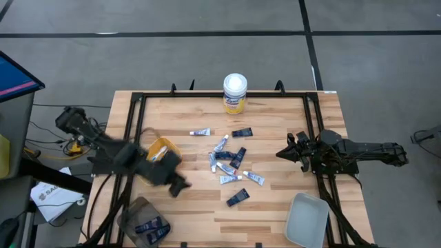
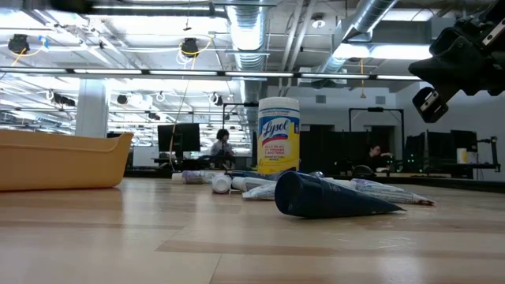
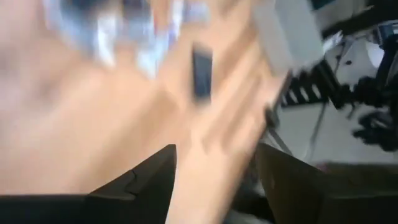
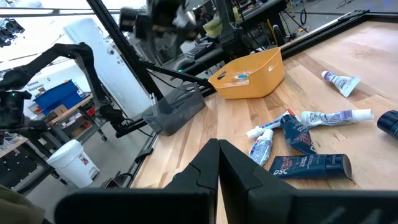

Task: Pick & Place Travel size toiletries
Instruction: Put the blue shave cream into the black transparent bin

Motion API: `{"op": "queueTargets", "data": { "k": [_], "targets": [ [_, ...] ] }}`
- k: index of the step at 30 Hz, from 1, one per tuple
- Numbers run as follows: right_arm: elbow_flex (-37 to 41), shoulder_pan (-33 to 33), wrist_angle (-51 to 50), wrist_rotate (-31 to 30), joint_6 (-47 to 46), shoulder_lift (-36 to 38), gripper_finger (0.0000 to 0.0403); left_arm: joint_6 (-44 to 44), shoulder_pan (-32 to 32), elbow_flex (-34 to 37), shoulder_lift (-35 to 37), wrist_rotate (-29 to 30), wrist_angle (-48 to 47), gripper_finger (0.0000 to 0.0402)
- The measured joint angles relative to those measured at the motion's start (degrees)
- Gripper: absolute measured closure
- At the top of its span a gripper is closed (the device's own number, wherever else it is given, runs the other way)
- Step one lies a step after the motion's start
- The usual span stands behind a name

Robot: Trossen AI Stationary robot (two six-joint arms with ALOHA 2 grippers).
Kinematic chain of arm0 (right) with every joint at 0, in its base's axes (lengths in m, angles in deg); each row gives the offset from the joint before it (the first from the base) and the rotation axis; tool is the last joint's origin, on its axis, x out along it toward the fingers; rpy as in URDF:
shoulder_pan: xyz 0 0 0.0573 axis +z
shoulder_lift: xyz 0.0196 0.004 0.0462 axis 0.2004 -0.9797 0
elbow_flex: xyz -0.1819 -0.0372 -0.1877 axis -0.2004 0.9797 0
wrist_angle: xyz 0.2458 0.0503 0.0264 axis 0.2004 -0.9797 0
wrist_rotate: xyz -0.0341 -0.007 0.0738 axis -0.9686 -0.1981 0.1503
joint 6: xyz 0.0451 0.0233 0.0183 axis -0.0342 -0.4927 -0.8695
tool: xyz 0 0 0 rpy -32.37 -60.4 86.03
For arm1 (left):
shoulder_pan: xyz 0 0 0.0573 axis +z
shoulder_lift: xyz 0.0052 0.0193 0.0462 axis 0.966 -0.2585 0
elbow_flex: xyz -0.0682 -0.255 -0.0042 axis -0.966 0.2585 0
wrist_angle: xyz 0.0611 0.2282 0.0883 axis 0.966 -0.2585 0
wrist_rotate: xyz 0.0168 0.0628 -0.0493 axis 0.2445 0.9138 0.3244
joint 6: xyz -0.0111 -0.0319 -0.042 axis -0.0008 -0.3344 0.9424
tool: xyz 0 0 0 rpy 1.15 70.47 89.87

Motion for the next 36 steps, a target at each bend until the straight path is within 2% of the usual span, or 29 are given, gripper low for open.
{"op": "queueTargets", "data": {
  "k": [4,6,11,15,20,25,28,36],
  "targets": [
    [0.00,-0.02,-0.01,0.01,0.00,0.00,0.0403,-22.22,12.67,-0.02,-1.97,-0.43,9.66,0.0173],
    [-0.01,0.00,0.00,0.01,0.00,0.01,0.0403,-31.19,18.33,0.00,-4.02,-2.70,13.22,0.0162],
    [-0.02,0.00,0.00,0.00,0.00,0.02,0.0403,-45.28,28.66,0.02,-10.98,-9.59,19.23,0.0128],
    [0.00,0.00,0.00,0.01,0.00,0.01,0.0403,-51.92,32.24,0.07,-17.12,-13.02,23.32,0.0112],
    [-0.01,0.00,0.00,0.01,0.00,0.00,0.0403,-57.69,32.47,0.07,-24.73,-13.72,28.13,0.0110],
    [0.00,0.00,-0.02,-0.02,0.00,0.00,0.0403,-59.86,32.09,0.11,-31.51,-13.47,29.45,0.0110],
    [0.00,-0.02,-0.01,-0.01,0.00,0.03,0.0403,-59.82,32.09,0.11,-34.72,-10.86,29.98,0.0110],
    [-0.02,-0.02,0.00,0.00,0.00,0.00,0.0403,-60.04,32.09,0.11,-38.05,-9.13,30.12,0.0110]
  ]
}}
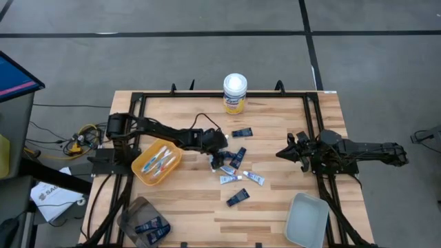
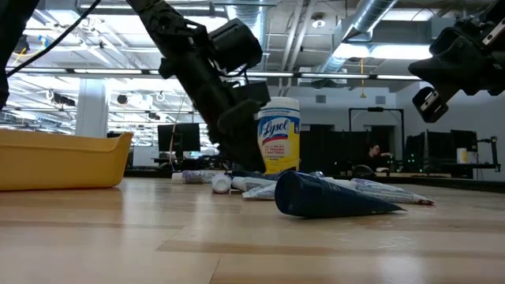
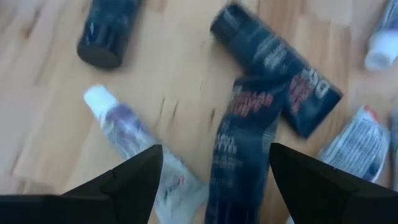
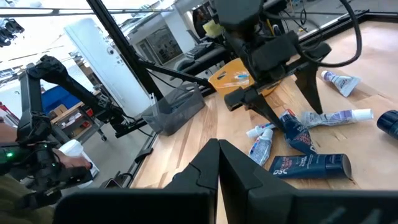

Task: Pick & Place Travel size toiletries
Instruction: Put the blue shave cream into the black transparent bin

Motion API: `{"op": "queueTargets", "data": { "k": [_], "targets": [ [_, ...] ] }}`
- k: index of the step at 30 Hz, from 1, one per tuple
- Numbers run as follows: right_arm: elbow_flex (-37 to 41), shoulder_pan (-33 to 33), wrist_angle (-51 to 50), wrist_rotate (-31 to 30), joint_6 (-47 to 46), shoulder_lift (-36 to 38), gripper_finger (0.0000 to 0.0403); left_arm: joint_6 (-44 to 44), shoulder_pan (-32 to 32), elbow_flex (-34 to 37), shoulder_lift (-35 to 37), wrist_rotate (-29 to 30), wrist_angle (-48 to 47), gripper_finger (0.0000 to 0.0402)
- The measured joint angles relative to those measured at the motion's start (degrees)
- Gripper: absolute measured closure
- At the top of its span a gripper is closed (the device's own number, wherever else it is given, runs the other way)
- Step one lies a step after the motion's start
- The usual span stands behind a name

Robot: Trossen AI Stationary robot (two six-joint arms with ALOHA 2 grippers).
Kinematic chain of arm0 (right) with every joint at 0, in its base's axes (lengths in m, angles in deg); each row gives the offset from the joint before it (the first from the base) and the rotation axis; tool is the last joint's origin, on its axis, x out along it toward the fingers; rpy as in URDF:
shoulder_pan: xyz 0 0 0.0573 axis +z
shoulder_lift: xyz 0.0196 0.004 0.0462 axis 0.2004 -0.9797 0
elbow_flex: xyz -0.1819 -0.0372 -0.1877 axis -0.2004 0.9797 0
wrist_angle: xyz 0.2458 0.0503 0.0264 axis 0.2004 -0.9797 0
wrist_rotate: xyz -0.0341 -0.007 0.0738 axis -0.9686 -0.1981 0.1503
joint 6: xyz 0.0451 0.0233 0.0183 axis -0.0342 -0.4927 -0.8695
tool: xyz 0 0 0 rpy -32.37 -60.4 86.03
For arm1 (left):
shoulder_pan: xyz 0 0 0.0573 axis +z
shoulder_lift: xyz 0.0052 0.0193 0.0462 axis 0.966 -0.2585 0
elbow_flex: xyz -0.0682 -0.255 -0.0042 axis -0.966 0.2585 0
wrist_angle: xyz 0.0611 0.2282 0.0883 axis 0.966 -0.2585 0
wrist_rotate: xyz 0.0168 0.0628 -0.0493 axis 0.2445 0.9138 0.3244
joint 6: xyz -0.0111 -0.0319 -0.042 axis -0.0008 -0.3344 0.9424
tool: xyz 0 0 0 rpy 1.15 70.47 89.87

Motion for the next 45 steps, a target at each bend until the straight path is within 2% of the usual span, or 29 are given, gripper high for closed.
{"op": "queueTargets", "data": {
  "k": [8,25,37,45],
  "targets": [
    [0.02,0.00,0.00,0.00,0.00,0.00,0.0403,-4.23,-0.68,-0.02,-0.06,0.02,0.13,0.0138],
    [0.02,0.02,0.00,0.00,0.00,0.00,0.0403,-2.48,-1.85,3.65,-0.52,0.07,0.31,0.0169],
    [0.02,0.02,0.00,0.00,0.00,0.00,0.0403,-2.31,-1.85,3.69,-0.52,-0.11,0.24,0.0282],
    [0.00,0.00,0.00,-0.02,0.00,0.00,0.0403,-1.04,-2.22,3.82,0.88,0.04,0.29,0.0273]
  ]
}}
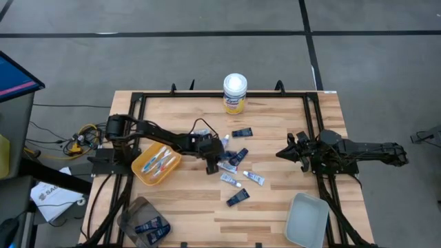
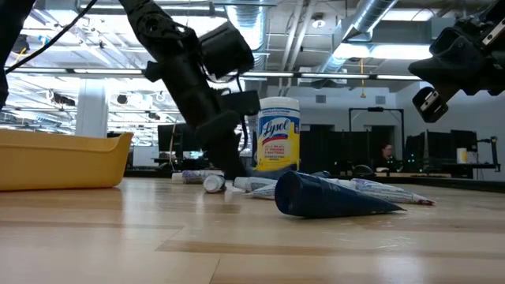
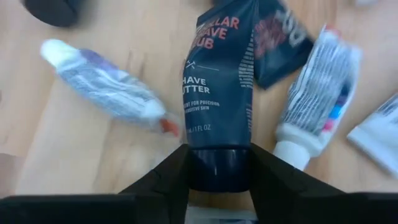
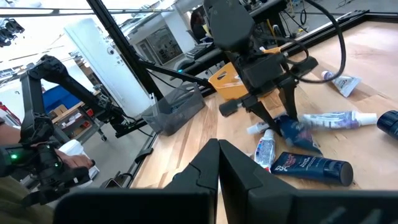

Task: Pick & Place Travel size toiletries
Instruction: Put the blue shave cream into the black transparent bin

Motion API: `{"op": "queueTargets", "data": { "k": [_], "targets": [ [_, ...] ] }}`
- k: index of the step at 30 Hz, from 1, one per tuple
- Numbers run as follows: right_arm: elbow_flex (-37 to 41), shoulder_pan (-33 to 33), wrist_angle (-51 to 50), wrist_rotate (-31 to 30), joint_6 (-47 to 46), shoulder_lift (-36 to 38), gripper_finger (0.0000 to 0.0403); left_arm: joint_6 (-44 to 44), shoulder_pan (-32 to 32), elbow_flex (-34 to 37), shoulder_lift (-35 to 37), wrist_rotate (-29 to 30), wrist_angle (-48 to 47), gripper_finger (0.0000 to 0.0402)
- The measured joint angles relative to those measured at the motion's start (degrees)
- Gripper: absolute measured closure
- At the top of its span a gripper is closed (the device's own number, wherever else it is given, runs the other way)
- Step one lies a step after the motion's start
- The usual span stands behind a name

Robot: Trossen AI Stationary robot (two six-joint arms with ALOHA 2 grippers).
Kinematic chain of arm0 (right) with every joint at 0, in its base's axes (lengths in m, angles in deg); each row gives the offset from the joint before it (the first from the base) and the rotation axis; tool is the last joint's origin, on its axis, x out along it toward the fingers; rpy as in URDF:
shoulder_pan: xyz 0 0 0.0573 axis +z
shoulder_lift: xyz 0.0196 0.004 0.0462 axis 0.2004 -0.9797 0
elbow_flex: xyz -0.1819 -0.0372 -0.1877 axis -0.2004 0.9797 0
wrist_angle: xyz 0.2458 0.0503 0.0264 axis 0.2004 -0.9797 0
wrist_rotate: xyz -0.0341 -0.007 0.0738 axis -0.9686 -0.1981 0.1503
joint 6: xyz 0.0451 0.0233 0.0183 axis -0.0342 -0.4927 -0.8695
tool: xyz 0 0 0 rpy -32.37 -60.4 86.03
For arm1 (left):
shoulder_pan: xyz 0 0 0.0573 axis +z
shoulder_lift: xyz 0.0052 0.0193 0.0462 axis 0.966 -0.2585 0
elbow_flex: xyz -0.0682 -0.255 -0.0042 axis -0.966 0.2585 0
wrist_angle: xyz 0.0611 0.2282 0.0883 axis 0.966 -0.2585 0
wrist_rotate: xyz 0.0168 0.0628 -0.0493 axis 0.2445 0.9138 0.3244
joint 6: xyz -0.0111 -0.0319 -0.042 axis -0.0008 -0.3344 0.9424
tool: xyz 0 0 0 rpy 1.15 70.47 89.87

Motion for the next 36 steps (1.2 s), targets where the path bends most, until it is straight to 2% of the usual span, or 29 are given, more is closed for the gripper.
{"op": "queueTargets", "data": {
  "k": [4,9,15,20,24,30,36],
  "targets": [
    [0.02,0.00,0.00,0.01,0.00,0.00,0.0403,1.86,0.00,-0.03,4.62,0.01,-0.05,0.0280],
    [0.02,0.01,0.01,0.02,0.00,0.00,0.0403,8.14,-0.66,-0.08,14.50,-0.84,-3.26,0.0277],
    [0.02,0.02,0.00,0.02,0.00,0.00,0.0403,17.68,-6.11,-0.11,27.63,-10.51,-14.96,0.0274],
    [0.02,0.02,0.01,0.02,0.00,0.00,0.0403,30.49,-15.78,-0.11,35.87,-16.39,-26.12,0.0277],
    [0.02,0.02,0.00,0.02,0.00,0.01,0.0403,42.12,-26.68,-0.09,39.47,-16.98,-31.32,0.0273],
    [0.02,0.02,0.00,0.02,0.00,0.02,0.0403,61.76,-43.05,-0.09,39.78,-16.75,-34.72,0.0275],
    [0.00,0.02,0.00,0.02,0.00,0.00,0.0403,78.42,-54.97,-0.09,37.89,-16.22,-39.52,0.0273]
  ]
}}
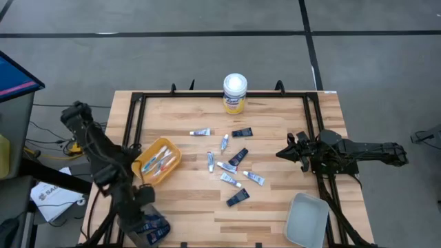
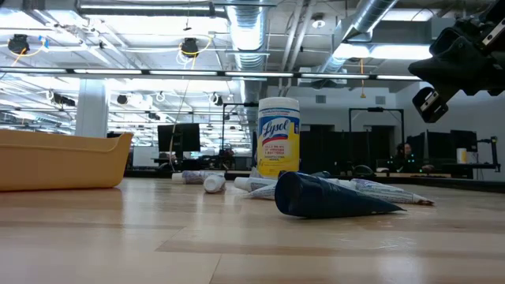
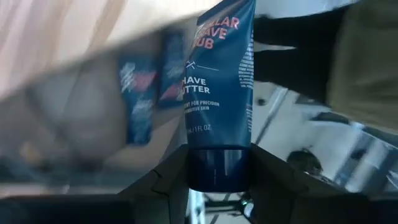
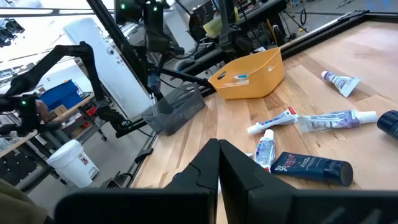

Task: Pick & Place Travel size toiletries
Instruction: Put the blue shave cream into the black transparent bin

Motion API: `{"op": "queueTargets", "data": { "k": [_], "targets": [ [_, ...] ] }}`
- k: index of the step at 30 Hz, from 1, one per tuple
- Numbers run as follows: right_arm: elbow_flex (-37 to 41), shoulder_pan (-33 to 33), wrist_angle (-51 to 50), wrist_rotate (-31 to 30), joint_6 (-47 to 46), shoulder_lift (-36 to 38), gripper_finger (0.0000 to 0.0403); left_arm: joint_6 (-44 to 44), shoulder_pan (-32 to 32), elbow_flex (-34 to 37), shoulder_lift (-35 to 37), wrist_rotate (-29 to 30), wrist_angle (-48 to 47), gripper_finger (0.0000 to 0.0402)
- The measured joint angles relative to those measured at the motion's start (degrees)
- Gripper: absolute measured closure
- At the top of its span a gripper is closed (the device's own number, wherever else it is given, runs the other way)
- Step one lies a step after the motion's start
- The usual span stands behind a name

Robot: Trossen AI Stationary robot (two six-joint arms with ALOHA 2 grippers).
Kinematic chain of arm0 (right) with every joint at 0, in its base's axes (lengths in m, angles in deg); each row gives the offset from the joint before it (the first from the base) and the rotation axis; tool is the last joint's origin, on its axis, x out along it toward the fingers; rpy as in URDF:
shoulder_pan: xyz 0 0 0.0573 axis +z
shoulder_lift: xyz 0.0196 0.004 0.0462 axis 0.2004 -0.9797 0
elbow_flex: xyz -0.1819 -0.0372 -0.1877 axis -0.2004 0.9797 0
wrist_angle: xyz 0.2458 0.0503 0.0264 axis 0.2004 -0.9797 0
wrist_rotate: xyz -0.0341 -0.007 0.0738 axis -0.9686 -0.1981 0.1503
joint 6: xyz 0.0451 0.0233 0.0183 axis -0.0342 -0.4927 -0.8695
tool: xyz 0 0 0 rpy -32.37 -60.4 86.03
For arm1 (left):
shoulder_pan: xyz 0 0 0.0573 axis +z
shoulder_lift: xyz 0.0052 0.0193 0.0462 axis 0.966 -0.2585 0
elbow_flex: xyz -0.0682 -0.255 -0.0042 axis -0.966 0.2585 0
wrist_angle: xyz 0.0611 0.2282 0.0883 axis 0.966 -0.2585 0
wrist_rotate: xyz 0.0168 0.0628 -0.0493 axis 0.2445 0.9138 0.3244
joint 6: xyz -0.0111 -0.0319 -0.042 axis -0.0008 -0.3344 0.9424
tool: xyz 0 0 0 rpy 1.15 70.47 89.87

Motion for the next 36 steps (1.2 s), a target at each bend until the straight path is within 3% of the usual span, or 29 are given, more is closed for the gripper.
{"op": "queueTargets", "data": {
  "k": [7,11,15,23,36],
  "targets": [
    [0.00,0.00,0.00,0.00,0.00,0.00,0.0403,13.67,-7.12,0.03,-2.86,-3.11,-2.93,0.0272],
    [0.00,-0.02,0.00,0.00,0.00,0.00,0.0403,18.78,-9.27,1.49,-4.20,-8.31,-3.45,0.0272],
    [0.02,-0.01,0.00,0.00,0.00,0.00,0.0403,23.56,-10.03,4.01,-4.47,-9.21,-3.50,0.0271],
    [0.02,0.00,0.00,0.00,0.00,0.00,0.0403,25.55,-9.40,6.47,-4.49,-8.96,-3.53,0.0259],
    [0.01,-0.02,0.00,0.00,0.00,0.00,0.0403,26.82,-7.14,6.47,-3.45,-8.82,0.94,0.0172]
  ]
}}
